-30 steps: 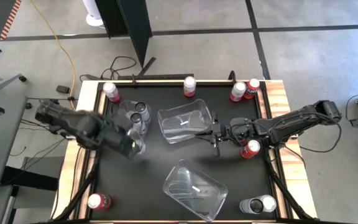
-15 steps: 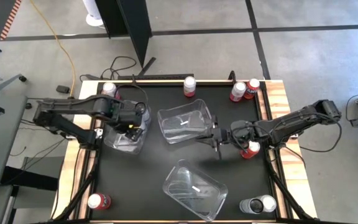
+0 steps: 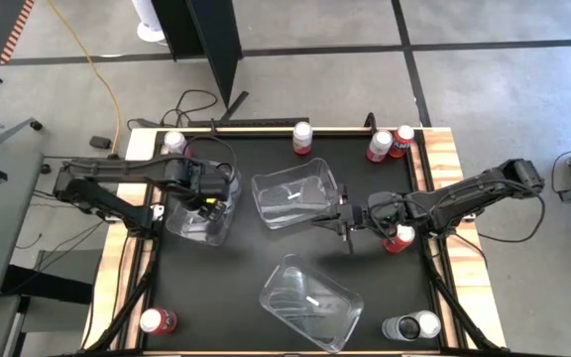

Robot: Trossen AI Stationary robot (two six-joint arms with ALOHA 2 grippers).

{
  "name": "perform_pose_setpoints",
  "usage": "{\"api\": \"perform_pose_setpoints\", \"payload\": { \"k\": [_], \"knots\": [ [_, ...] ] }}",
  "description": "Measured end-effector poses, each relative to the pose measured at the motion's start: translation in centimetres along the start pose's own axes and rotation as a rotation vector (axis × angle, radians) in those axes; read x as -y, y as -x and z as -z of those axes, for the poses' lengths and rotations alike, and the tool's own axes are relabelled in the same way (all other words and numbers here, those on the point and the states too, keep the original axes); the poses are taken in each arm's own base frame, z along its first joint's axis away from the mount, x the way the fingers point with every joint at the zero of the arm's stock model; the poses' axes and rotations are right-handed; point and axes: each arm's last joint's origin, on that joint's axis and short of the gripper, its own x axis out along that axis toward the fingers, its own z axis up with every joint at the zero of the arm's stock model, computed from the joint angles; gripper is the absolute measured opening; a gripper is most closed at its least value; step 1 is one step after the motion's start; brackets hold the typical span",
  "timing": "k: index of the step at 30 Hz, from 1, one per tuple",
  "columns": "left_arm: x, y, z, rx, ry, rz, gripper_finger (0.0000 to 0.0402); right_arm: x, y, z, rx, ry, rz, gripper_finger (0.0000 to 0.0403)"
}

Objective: Sort soda cans
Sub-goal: Put the left black soda can in the top left transparent bin

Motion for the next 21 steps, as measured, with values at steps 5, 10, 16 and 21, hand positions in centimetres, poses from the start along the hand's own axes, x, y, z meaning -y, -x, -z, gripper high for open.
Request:
{"api": "perform_pose_setpoints", "payload": {
  "k": [5,10,16,21],
  "knots": [
    [0.4,-0.8,-0.1,0.019,0.006,0.020,0.0248,0.0,0.0,0.0,0.000,0.000,0.000,0.0051],
    [0.9,-2.0,-0.4,0.048,0.010,0.037,0.0248,0.0,0.0,0.0,0.000,-0.001,0.000,0.0051],
    [1.2,-3.4,-0.3,0.053,0.018,0.039,0.0248,0.0,0.0,0.0,0.001,-0.008,0.000,0.0051],
    [1.6,-4.4,-0.3,0.064,0.025,0.064,0.0248,0.0,0.0,0.0,0.001,-0.008,0.000,0.0051]
  ]
}}
